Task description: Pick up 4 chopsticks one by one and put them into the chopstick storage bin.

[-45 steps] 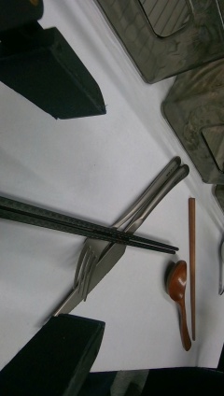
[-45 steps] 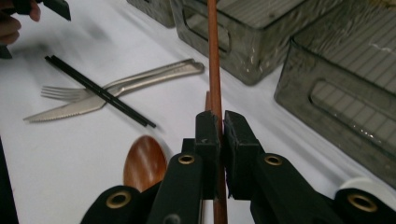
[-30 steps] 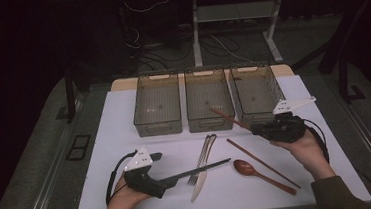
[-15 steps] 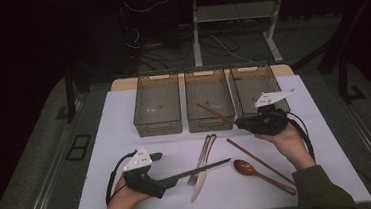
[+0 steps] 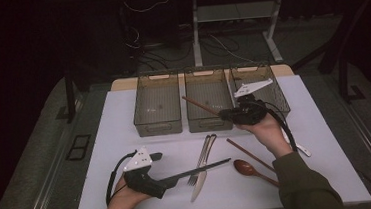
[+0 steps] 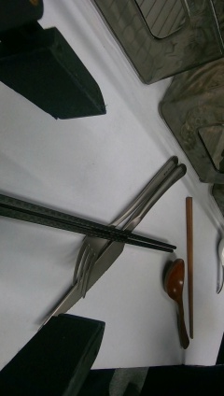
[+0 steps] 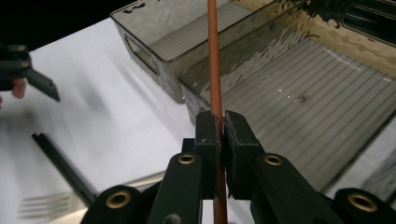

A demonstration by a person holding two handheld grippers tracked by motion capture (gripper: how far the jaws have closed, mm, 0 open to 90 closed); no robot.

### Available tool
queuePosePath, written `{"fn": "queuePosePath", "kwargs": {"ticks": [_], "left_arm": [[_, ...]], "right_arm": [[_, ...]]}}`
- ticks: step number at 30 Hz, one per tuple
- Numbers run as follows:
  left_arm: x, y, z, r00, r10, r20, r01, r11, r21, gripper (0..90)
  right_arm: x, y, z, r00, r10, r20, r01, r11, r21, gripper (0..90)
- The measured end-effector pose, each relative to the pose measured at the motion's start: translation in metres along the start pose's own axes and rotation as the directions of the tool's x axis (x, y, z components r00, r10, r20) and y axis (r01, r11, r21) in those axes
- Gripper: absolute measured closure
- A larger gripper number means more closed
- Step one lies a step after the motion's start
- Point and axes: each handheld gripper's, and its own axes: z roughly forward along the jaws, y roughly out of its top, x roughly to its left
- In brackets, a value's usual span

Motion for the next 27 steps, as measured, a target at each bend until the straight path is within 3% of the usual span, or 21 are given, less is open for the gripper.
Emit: {"fn": "queuePosePath", "kwargs": {"ticks": [16, 22, 27], "left_arm": [[0.000, 0.000, 0.000, 1.0000, -0.001, 0.000, 0.001, 1.0000, -0.005, 0.0], [0.000, 0.000, 0.000, 1.0000, -0.007, -0.003, 0.007, 0.9998, -0.016, 0.0], [0.001, 0.000, -0.001, 1.0000, 0.003, -0.002, -0.003, 1.0000, -0.008, 0.0]], "right_arm": [[0.001, 0.036, 0.037, 0.9998, 0.009, 0.019, -0.010, 1.000, 0.026, 84.2], [0.006, 0.050, 0.056, 0.9998, 0.002, 0.021, -0.003, 0.999, 0.034, 84.2], [0.008, 0.058, 0.074, 0.9993, 0.024, 0.029, -0.025, 0.999, 0.049, 84.2]]}}
